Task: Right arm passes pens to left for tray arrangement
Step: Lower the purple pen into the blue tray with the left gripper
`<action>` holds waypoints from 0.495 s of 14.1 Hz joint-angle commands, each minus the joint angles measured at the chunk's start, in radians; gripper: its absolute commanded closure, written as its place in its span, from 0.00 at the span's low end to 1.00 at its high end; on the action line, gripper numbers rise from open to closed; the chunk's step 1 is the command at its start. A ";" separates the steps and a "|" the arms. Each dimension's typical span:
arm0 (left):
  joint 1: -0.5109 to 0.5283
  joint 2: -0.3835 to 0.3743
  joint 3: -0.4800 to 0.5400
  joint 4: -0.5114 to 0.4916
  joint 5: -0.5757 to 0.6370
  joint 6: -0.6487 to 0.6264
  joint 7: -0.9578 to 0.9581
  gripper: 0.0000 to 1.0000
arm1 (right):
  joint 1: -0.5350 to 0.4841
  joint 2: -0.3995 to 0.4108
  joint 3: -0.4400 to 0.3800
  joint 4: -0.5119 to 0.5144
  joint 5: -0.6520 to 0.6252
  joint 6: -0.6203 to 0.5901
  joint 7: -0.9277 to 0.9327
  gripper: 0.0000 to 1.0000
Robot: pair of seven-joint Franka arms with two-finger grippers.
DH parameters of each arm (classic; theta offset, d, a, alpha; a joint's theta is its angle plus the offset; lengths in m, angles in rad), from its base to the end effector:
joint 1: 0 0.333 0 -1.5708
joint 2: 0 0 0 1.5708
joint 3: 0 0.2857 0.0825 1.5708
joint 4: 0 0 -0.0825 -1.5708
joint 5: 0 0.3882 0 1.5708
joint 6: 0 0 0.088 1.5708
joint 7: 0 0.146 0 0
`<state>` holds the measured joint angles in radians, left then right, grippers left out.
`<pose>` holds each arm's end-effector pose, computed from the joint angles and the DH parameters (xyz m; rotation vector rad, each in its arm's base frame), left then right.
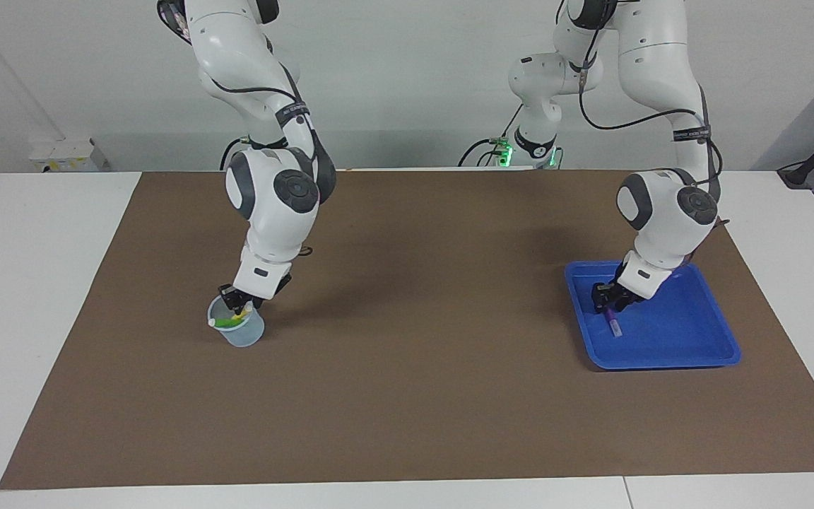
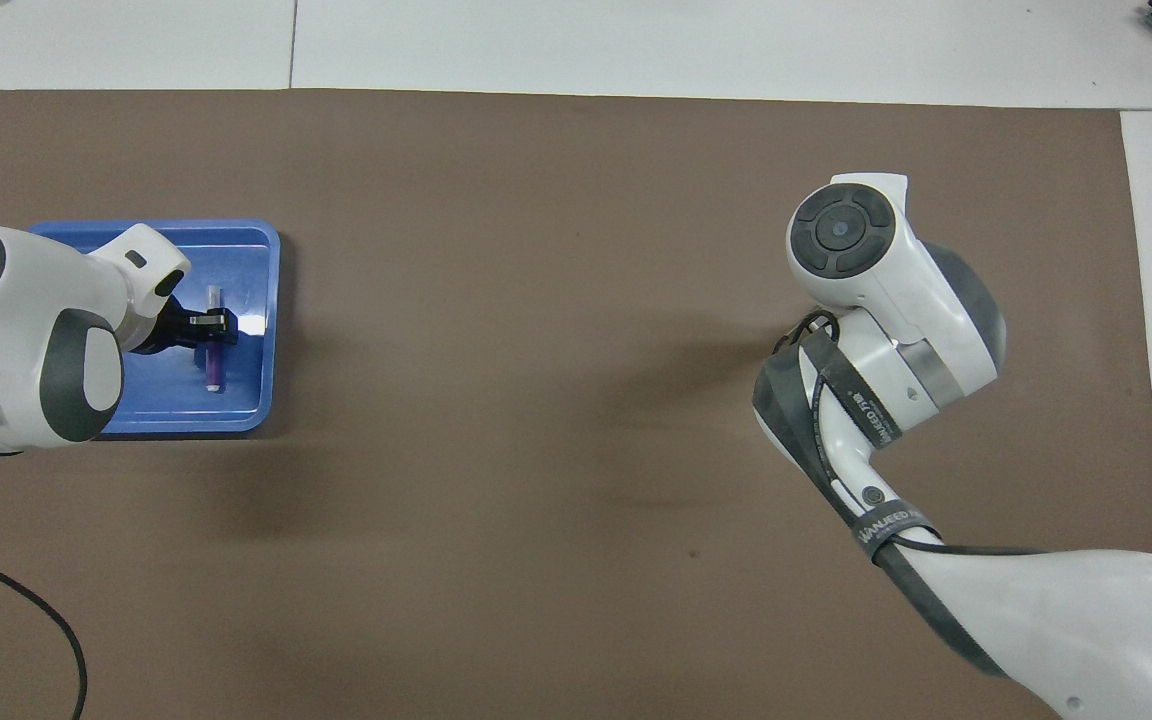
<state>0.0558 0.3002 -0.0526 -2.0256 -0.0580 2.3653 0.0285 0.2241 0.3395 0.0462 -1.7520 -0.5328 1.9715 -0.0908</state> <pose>0.5963 -0.0005 0.2335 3.0845 0.0277 0.0625 0.6185 0.1173 0.3093 2.5508 0.7901 -0.1000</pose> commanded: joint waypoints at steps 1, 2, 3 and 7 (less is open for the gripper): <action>0.003 -0.013 -0.003 -0.025 0.021 0.031 0.001 0.22 | -0.019 -0.005 0.011 -0.017 -0.021 0.027 -0.017 0.63; -0.001 -0.012 -0.003 -0.022 0.021 0.044 0.005 0.15 | -0.022 -0.005 0.011 -0.017 -0.021 0.027 -0.017 0.64; 0.004 -0.009 -0.001 -0.019 0.021 0.061 0.005 0.01 | -0.025 -0.005 0.011 -0.017 -0.023 0.029 -0.017 0.64; 0.013 -0.012 -0.001 0.019 0.021 0.048 0.007 0.00 | -0.028 -0.005 0.011 -0.014 -0.021 0.038 -0.017 0.66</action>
<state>0.0589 0.2997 -0.0500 -2.0190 -0.0580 2.4108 0.0297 0.2184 0.3386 0.0471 -1.7525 -0.5328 1.9782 -0.0908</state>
